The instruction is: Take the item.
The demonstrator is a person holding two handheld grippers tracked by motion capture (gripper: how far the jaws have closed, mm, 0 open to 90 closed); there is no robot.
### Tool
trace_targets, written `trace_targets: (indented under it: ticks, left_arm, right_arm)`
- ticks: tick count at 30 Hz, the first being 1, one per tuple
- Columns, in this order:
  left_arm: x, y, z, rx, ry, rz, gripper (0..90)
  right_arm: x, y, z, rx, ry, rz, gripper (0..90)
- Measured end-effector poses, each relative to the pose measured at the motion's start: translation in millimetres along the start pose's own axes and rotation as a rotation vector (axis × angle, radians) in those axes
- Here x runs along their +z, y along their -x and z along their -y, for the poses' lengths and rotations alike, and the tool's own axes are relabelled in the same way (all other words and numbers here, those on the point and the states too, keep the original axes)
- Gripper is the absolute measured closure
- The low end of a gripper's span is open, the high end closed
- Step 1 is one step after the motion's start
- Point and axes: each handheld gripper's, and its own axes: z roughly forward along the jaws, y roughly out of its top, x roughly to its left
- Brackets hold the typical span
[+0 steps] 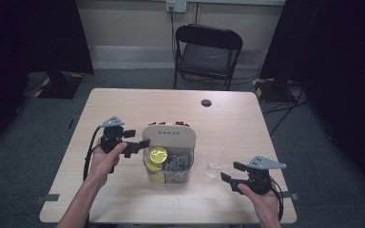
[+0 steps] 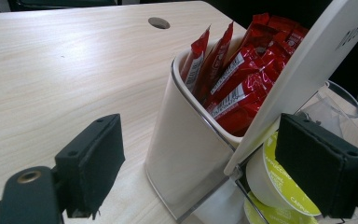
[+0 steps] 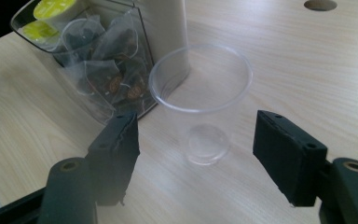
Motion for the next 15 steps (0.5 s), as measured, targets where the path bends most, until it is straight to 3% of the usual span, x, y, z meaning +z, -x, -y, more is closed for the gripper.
trace_targets:
  ticks: [5,15]
  left_arm:
    - [0.4,0.2,-0.1,0.004,-0.009,-0.003,15.1]
    - [2.5,-0.6,1.4,-0.002,-0.018,0.003,14.9]
  right_arm:
    - [-1.2,-4.8,-10.0,-0.006,0.037,-0.026,33.1]
    - [12.4,-24.5,-32.6,-0.056,0.045,-0.069,33.2]
